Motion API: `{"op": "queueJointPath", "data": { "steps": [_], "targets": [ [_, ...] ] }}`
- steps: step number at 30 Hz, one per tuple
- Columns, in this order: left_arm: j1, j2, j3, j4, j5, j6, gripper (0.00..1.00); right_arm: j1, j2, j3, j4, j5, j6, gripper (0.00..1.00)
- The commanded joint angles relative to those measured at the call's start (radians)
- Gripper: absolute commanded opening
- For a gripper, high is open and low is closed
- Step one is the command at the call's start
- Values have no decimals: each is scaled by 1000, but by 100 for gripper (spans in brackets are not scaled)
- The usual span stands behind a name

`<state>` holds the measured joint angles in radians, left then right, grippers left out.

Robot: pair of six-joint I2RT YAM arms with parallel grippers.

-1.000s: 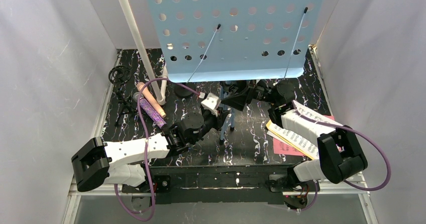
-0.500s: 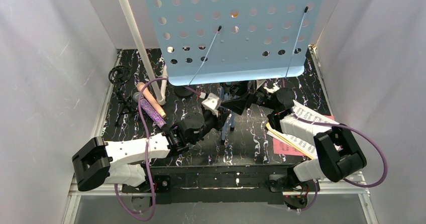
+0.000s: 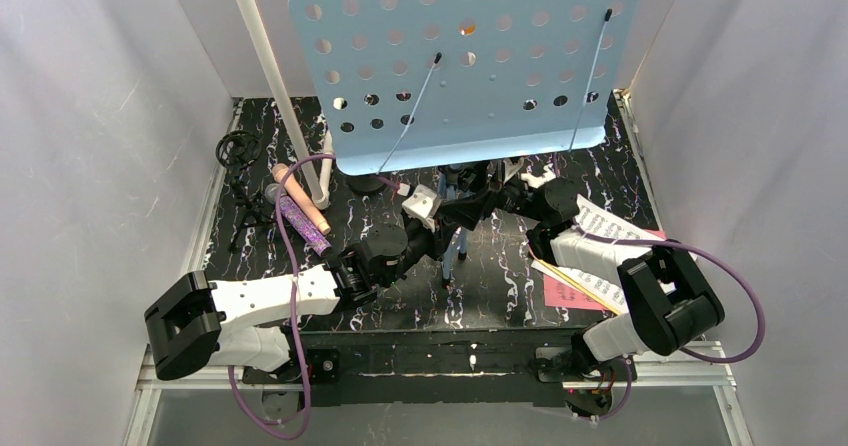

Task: Pack up the instrument practice props
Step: Close the music stand at the center of the board.

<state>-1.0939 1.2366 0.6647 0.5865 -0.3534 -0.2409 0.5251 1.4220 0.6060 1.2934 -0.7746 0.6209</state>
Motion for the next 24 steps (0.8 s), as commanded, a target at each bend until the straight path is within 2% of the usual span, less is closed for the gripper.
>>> {"op": "queueJointPath", "data": {
  "steps": [1, 3, 13, 24],
  "targets": [
    [6, 29, -20, -109, 3, -81, 0, 4, 14, 5, 91, 19, -46, 83],
    [6, 24, -25, -111, -1, -88, 0, 4, 13, 6, 91, 10, -60, 78],
    [6, -4, -49, -110, 1, -104, 29, 3, 2, 12, 65, -34, -96, 45],
    [6, -86, -106, -112, 17, -99, 57, -17, -14, 43, 20, -59, -50, 20]
  ]
}}
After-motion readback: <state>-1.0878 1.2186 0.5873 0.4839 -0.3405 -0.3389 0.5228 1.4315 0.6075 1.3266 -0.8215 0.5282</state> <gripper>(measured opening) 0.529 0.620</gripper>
